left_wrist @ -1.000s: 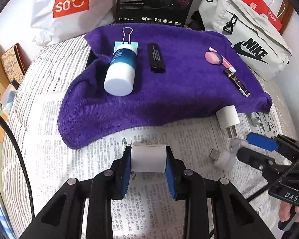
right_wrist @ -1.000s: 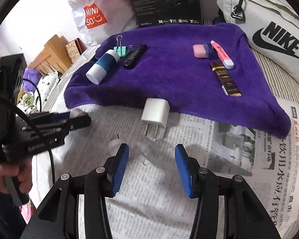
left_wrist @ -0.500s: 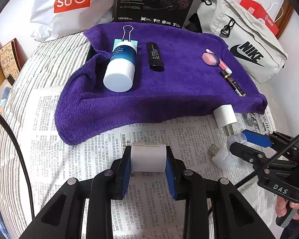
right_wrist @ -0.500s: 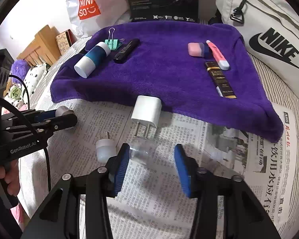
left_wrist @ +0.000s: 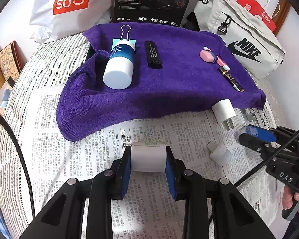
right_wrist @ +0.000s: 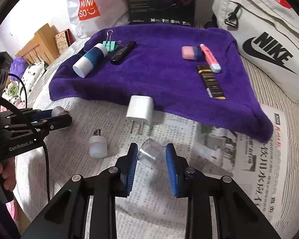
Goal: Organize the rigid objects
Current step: 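Grasp the small clear plastic cup with the right tool while the left tool holds the roll, then carry the roll with the left tool while the right tool carries the cup over the towel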
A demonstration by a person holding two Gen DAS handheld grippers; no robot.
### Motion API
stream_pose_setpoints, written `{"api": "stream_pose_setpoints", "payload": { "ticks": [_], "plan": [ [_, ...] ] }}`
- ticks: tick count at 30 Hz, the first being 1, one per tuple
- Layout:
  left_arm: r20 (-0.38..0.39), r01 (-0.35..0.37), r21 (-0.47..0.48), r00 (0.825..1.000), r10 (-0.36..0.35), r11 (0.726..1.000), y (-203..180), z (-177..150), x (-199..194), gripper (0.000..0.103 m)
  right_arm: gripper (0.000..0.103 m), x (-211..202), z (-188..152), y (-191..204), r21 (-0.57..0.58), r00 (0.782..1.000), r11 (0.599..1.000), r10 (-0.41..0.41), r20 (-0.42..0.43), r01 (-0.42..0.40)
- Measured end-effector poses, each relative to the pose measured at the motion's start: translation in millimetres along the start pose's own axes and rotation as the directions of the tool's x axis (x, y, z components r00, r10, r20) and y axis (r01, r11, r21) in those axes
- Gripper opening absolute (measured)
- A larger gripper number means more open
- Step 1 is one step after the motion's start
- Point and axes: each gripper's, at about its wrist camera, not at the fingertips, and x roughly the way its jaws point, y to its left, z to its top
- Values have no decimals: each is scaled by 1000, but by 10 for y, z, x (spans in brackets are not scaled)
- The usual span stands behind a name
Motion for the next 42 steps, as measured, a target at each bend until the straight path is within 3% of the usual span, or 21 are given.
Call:
{"api": "stream_pose_setpoints", "payload": {
  "ticks": [23,42],
  "plan": [
    [22,13,22,1000,-14,1000,-56,65,-251,29,29,-189,-50,-162,34,999,999,41,16,-42],
    [59,21,59,998,-25,998,-73,583,-319,29,29,-275,481,-304,21,996,999,34,87,-36]
  ]
}}
